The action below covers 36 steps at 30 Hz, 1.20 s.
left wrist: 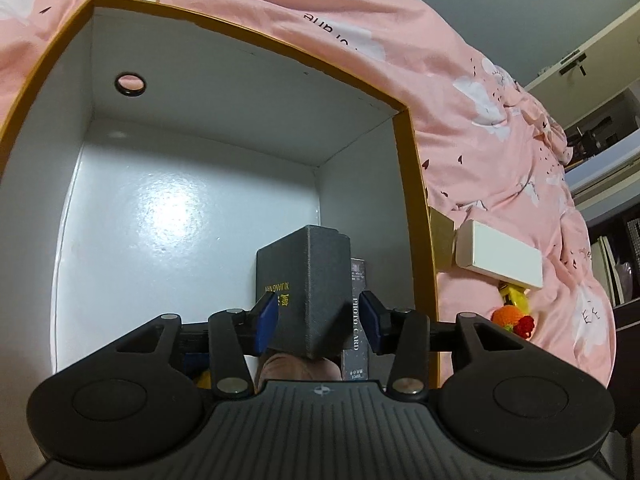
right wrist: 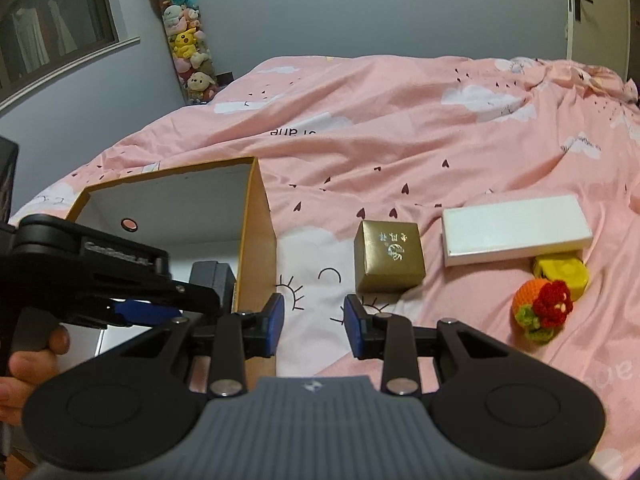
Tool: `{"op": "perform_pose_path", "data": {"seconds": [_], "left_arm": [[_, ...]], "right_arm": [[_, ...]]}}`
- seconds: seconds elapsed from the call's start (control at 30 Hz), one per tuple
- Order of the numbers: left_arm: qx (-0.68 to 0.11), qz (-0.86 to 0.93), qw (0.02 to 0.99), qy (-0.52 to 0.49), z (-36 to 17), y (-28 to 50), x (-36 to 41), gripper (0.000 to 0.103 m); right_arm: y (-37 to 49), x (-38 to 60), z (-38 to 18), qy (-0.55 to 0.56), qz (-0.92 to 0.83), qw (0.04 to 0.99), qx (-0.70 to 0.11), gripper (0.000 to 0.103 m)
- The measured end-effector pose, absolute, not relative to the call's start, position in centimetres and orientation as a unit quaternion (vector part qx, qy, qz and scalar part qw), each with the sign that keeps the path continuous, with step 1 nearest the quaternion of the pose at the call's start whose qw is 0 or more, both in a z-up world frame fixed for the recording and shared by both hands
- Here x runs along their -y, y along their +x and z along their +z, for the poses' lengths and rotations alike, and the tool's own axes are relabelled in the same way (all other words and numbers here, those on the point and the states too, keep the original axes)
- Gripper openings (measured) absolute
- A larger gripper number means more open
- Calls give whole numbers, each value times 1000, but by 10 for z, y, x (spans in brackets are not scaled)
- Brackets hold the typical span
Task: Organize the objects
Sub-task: 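Lower both items into the box and open both grippers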
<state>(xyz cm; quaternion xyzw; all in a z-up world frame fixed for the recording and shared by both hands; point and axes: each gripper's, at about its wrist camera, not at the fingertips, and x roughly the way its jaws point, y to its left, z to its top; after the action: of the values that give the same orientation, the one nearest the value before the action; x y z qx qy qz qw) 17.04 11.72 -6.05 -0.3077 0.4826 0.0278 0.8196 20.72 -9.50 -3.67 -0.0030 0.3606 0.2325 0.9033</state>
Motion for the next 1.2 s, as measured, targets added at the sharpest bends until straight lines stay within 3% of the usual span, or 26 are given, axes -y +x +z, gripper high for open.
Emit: {"op": "perform_pose_path", "data": {"seconds": [0.07,0.13,0.17,0.5,0.7,0.9,1.2], "left_arm": [[-483,28,819,-309,-60,170,-117,50],[-484,24,819,-307,-62,173,-116,34],[-487,24,818,-305,-63,173,-116,33],[-492,12,820,-292,-65,177,-111,33],[-480,20,838,-259,-53,169,-103,34],[-424,4,883,-201,-14,148,-86,38],[-404,-65,906,-110,20,148,-29,41]], "right_arm": [[208,96,-39,0,235,901,-364,35],[209,95,-41,2,238,899,-367,35],[208,95,-43,3,240,898,-369,35],[206,99,-46,18,251,893,-372,44],[199,107,-39,26,250,902,-352,62],[194,120,-35,44,241,907,-341,69],[189,157,-31,52,204,924,-319,72]]}}
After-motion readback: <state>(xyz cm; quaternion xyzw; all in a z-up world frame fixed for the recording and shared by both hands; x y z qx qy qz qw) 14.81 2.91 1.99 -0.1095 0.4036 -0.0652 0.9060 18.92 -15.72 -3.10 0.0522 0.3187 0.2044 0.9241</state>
